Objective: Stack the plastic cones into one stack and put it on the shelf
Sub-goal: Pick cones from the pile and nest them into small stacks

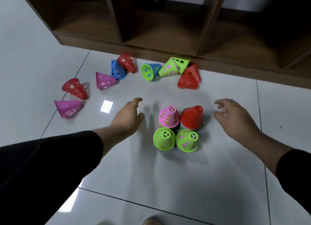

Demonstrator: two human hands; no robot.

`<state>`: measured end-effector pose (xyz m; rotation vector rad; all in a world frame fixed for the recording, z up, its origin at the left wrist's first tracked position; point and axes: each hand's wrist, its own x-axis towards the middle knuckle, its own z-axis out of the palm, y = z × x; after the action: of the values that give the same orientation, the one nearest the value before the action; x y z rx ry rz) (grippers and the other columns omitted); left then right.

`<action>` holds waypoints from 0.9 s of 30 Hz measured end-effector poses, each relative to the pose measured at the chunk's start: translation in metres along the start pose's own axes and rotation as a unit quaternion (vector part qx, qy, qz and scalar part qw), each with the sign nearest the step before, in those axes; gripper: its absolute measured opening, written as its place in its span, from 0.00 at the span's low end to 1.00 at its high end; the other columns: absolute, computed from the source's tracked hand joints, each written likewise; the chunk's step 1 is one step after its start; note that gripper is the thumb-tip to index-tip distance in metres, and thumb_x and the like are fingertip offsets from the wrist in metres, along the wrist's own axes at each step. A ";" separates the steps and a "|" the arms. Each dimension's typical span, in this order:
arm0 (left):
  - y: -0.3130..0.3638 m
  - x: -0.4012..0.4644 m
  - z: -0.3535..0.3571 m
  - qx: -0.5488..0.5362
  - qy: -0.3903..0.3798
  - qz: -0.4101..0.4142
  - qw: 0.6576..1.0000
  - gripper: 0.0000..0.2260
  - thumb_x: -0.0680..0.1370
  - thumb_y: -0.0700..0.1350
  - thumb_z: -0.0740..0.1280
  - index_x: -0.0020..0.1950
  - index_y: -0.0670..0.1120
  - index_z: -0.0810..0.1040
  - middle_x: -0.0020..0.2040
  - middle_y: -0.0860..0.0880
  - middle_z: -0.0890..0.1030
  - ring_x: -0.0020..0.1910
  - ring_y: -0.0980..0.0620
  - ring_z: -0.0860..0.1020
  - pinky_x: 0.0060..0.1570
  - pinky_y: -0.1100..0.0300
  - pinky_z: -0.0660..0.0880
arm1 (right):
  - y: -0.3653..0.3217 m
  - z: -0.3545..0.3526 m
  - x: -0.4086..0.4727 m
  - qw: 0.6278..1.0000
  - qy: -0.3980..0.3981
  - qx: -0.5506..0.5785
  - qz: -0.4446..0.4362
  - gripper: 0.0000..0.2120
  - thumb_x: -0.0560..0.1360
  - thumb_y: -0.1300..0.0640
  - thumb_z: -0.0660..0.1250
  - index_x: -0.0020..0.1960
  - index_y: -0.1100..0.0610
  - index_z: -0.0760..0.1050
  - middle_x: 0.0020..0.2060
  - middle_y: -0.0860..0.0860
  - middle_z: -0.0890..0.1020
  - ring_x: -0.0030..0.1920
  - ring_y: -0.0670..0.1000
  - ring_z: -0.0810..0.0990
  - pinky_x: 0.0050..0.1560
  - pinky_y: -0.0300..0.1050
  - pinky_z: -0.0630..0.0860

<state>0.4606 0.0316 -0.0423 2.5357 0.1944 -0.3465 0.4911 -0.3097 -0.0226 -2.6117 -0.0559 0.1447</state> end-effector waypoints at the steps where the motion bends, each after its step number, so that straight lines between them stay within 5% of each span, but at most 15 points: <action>1: 0.007 0.014 -0.005 0.008 0.000 -0.006 1.000 0.25 0.80 0.47 0.64 0.76 0.51 0.63 0.66 0.44 0.75 0.60 0.43 0.77 0.59 0.53 0.72 | -0.008 -0.002 0.020 1.000 -0.001 -0.007 -0.015 0.16 0.76 0.55 0.69 0.63 0.54 0.75 0.55 0.53 0.79 0.48 0.55 0.79 0.53 0.50 0.76; 5: 0.029 0.067 -0.014 -0.002 -0.021 -0.032 0.999 0.27 0.80 0.50 0.64 0.77 0.50 0.60 0.58 0.42 0.80 0.56 0.40 0.78 0.55 0.49 0.76 | -0.038 0.004 0.078 0.994 -0.073 -0.067 -0.048 0.25 0.78 0.52 0.67 0.74 0.49 0.65 0.65 0.55 0.73 0.62 0.57 0.76 0.60 0.50 0.74; 9: 0.046 0.104 -0.010 -0.202 -0.034 -0.134 0.970 0.26 0.81 0.49 0.63 0.77 0.51 0.57 0.43 0.44 0.82 0.42 0.40 0.83 0.44 0.47 0.81 | -0.052 0.022 0.115 0.985 -0.108 -0.099 -0.097 0.32 0.78 0.54 0.66 0.78 0.46 0.56 0.72 0.55 0.67 0.67 0.60 0.71 0.67 0.52 0.70; 13: 0.053 0.125 0.000 -0.327 -0.044 -0.167 0.929 0.27 0.82 0.50 0.63 0.78 0.50 0.56 0.41 0.39 0.83 0.32 0.43 0.80 0.35 0.55 0.79 | -0.049 0.040 0.144 0.974 -0.150 -0.145 -0.090 0.33 0.78 0.57 0.64 0.79 0.46 0.53 0.77 0.55 0.60 0.69 0.62 0.69 0.69 0.54 0.68; 20: 0.057 0.145 0.017 -0.441 -0.067 -0.201 0.872 0.22 0.83 0.48 0.62 0.76 0.50 0.59 0.50 0.34 0.84 0.32 0.44 0.81 0.29 0.59 0.77 | -0.044 0.045 0.141 0.974 -0.140 -0.143 -0.109 0.25 0.75 0.55 0.70 0.69 0.50 0.65 0.66 0.56 0.70 0.56 0.62 0.78 0.54 0.51 0.76; 24: 0.060 0.152 0.022 -0.417 -0.010 -0.202 0.886 0.11 0.83 0.46 0.64 0.64 0.50 0.68 0.42 0.34 0.82 0.28 0.45 0.77 0.24 0.61 0.74 | -0.038 0.044 0.131 0.976 -0.135 -0.127 -0.116 0.15 0.76 0.50 0.70 0.58 0.52 0.68 0.55 0.54 0.77 0.48 0.57 0.77 0.45 0.48 0.73; 27: 0.056 0.153 0.024 -0.375 0.014 -0.213 0.902 0.06 0.80 0.45 0.68 0.53 0.45 0.74 0.34 0.40 0.78 0.29 0.44 0.75 0.30 0.57 0.74 | -0.036 0.042 0.120 0.979 -0.137 -0.111 -0.103 0.13 0.77 0.49 0.69 0.55 0.52 0.67 0.50 0.53 0.76 0.46 0.55 0.76 0.44 0.48 0.74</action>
<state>0.6133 -0.0179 -0.0764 1.7166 0.7456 -0.3201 0.6053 -0.2497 -0.0520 -2.7670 -0.4610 0.4462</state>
